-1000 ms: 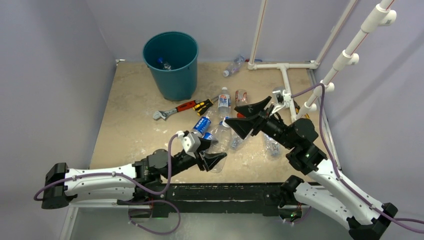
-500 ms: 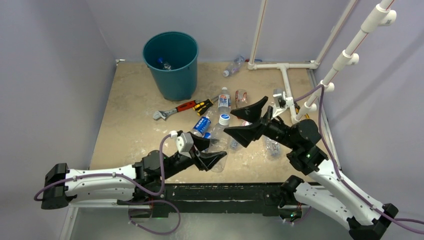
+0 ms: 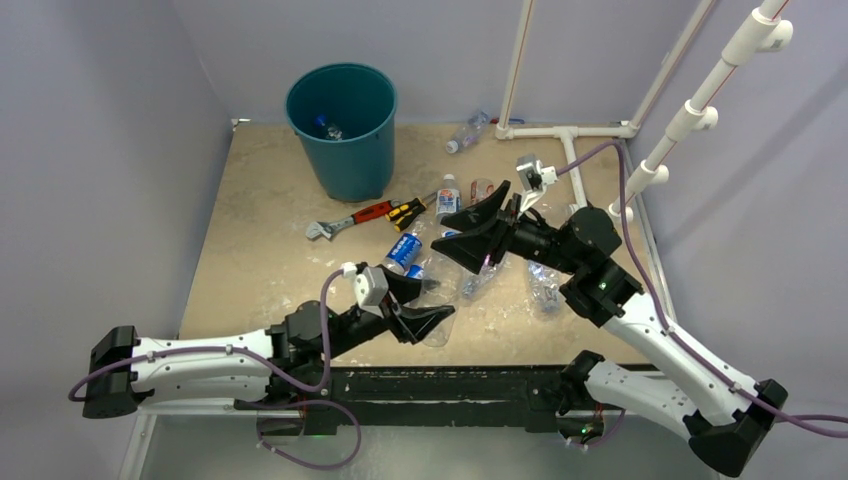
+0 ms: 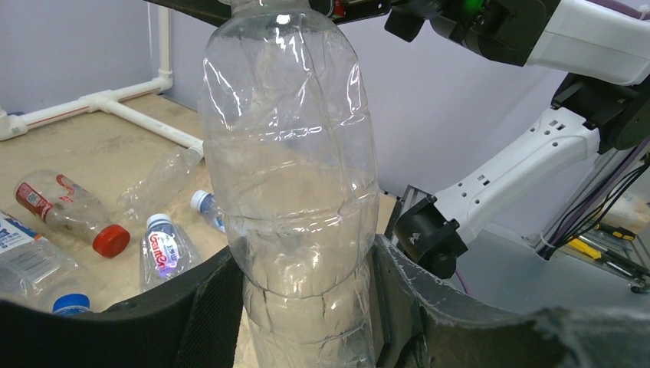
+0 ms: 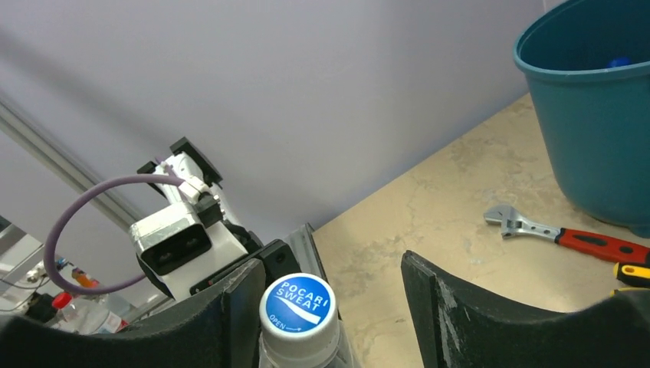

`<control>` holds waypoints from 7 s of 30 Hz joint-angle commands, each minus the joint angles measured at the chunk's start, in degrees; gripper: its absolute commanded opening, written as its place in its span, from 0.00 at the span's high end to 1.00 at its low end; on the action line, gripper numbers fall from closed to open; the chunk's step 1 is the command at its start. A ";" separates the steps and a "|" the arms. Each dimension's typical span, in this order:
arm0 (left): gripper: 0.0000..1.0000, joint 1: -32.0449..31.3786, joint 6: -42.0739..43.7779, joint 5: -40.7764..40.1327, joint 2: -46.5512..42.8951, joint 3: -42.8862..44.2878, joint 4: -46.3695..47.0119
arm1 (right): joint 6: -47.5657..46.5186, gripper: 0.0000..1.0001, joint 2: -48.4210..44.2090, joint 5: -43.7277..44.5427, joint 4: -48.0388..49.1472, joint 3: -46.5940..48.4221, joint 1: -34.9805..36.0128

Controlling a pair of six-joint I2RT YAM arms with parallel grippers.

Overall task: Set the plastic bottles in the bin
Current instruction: Place the plastic bottle in the trash bin, then pick up the plastic bottle at the center of the board.

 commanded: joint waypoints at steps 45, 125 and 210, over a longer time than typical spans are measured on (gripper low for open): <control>0.02 -0.06 -14.83 -18.21 -40.29 -0.05 -40.63 | -8.99 1.00 12.22 28.23 36.06 12.57 0.19; 0.05 -0.06 -27.49 -34.22 3.33 15.77 -56.21 | 10.17 0.22 -6.23 43.17 -8.24 -23.35 3.63; 0.34 6.88 -11.83 3.59 -3.85 15.70 -17.28 | -1.48 1.00 -21.80 -1.12 28.81 -42.34 7.88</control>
